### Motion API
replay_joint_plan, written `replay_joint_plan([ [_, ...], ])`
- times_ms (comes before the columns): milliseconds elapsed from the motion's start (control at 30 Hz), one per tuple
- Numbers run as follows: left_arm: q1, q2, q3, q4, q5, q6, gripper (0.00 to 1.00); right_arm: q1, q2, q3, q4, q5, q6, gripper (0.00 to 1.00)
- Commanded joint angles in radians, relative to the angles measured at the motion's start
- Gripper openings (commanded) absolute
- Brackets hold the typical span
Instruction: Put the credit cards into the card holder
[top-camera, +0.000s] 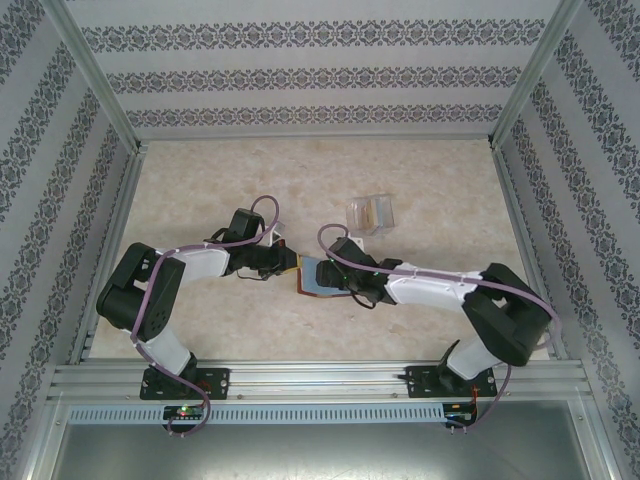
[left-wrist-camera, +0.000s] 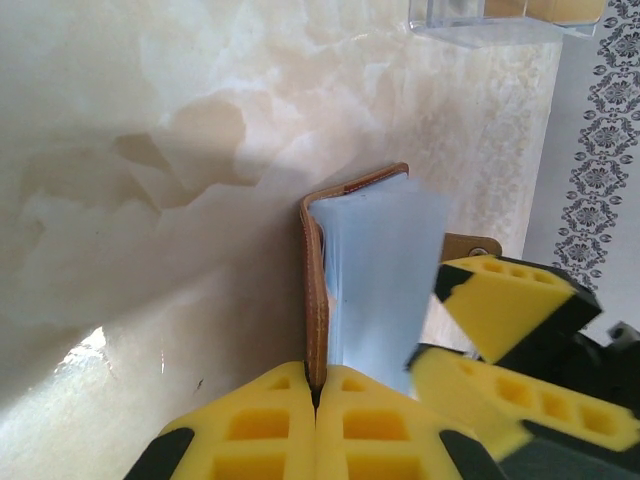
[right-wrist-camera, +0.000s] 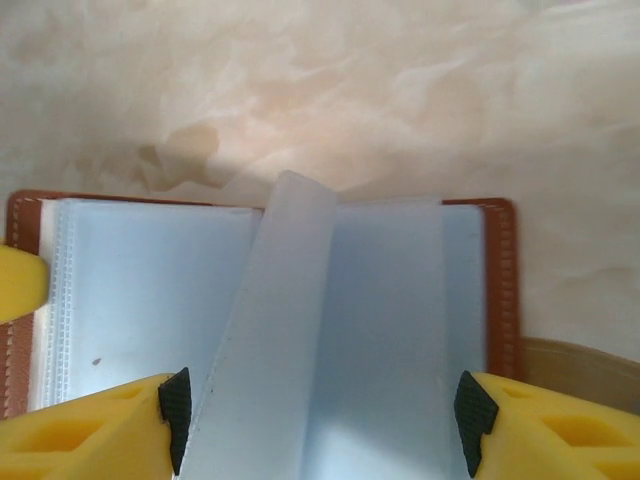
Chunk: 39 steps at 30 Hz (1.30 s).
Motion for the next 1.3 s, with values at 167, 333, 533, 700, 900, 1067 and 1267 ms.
replay_joint_plan([
  [167,-0.010,0.015,0.012,0.005,0.023,0.019,0.00,0.036,-0.109,0.016,0.038,-0.012,-0.171,0.74],
  [333,-0.010,0.011,0.010,0.003,0.018,0.018,0.00,0.051,-0.010,0.065,0.092,-0.114,-0.170,0.75],
  [533,-0.010,-0.001,-0.001,-0.002,0.016,0.023,0.00,0.050,0.082,0.075,0.124,-0.151,-0.155,0.75],
  [700,-0.009,0.005,-0.007,0.011,0.014,0.018,0.00,0.062,0.119,0.087,0.114,-0.153,-0.130,0.76],
  [900,-0.009,0.011,-0.009,0.024,0.019,0.009,0.00,0.060,0.131,0.071,0.120,-0.118,-0.107,0.78],
  [1067,-0.010,0.008,-0.010,0.022,0.016,0.010,0.00,0.059,0.163,0.068,0.131,-0.134,-0.092,0.78],
  [1267,-0.010,0.008,-0.016,0.033,0.017,0.004,0.00,0.059,0.173,0.066,0.114,-0.099,-0.083,0.78],
])
